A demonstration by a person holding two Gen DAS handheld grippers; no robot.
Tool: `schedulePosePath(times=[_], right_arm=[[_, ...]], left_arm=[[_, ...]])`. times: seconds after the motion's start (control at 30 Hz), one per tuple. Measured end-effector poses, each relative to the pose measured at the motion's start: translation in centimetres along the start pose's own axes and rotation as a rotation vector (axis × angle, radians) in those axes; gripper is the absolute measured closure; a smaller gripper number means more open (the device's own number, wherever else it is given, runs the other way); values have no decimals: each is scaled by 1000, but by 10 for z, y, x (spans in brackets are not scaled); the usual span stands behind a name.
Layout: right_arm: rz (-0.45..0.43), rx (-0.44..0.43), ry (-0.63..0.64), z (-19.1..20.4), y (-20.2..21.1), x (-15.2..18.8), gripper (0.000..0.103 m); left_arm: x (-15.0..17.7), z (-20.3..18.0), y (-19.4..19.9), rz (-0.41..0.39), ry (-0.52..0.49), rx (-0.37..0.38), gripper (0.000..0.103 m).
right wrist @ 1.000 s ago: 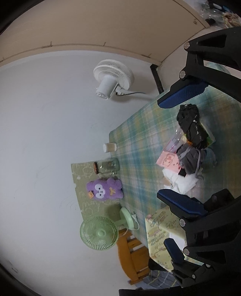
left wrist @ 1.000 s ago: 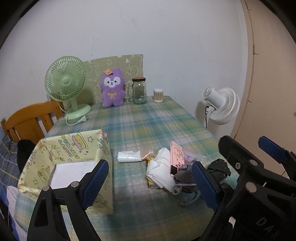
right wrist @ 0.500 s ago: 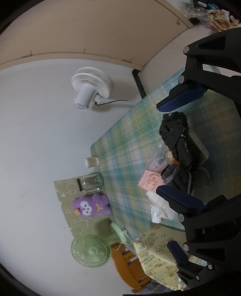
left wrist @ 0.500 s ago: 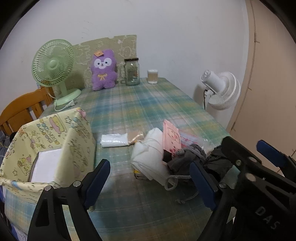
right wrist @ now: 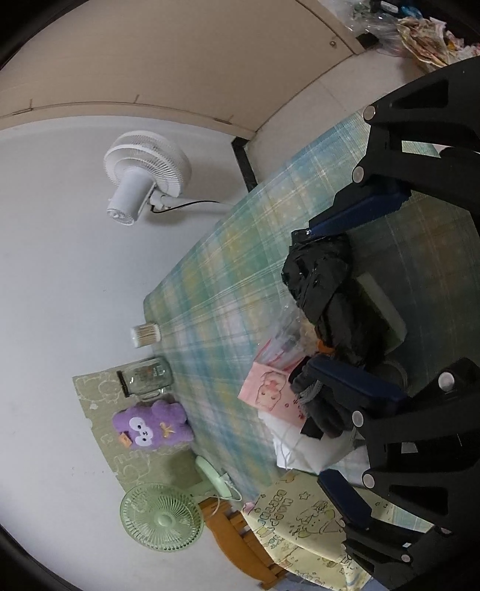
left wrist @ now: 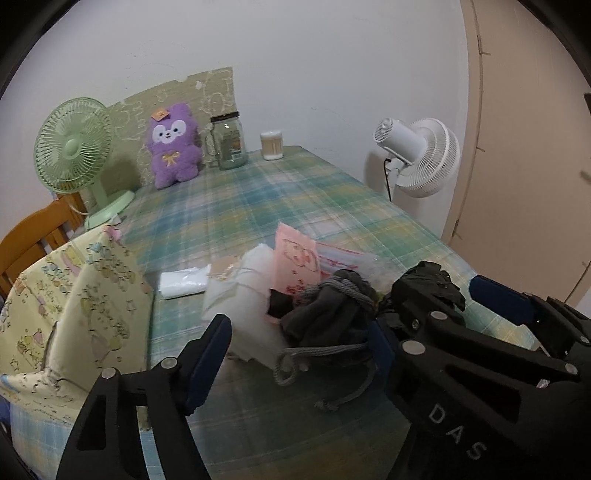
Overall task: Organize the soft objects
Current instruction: 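Grasp the grey drawstring pouch with the left tool while the right tool grasps the black bag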
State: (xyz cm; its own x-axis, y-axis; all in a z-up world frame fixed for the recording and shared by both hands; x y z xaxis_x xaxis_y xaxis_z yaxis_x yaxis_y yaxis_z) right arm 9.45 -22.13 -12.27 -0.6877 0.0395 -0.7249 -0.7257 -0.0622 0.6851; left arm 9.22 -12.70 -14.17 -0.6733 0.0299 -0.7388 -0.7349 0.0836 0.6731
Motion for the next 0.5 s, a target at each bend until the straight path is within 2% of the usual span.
schedulePosePath(times=[0.17,0.27,0.33,0.4,0.43,0.5], right_arm=[[43,-6,-21,-6,-12,4,38],[72,-35,-48,-9,-20,8,44],[78,-57,-62,-10,-23,9,59],[68,-47,-48,-10,-21,8,65],[64,-45,-41,-9,-20,7,71],[58,-39,-35,-8,-19,6,74]], left_arm=[[2,-8,-11,20,-28,-2,29],[4,-10,-18,42,-32,10,37],[5,-10,-19,37,-34,4,45],[4,-11,-18,27,-35,3,50],[4,-10,-18,27,-31,6,52],[4,-9,-17,24,-29,11,54]])
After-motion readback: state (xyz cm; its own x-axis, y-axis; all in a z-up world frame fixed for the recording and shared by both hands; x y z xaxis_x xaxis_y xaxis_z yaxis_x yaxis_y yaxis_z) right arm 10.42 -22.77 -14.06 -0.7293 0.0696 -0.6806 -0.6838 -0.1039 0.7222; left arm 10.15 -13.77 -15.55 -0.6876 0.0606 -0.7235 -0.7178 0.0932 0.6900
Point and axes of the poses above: each gripper's, at about its wrist camera, not at the fingertips, and y roughly against the way its jaws point, z to its left, x to its underside, the point moved 3 cm from there along -y, roughly the way its jaws point, and after that the axes turned 8 degrees about y, right-handed, at the moved point
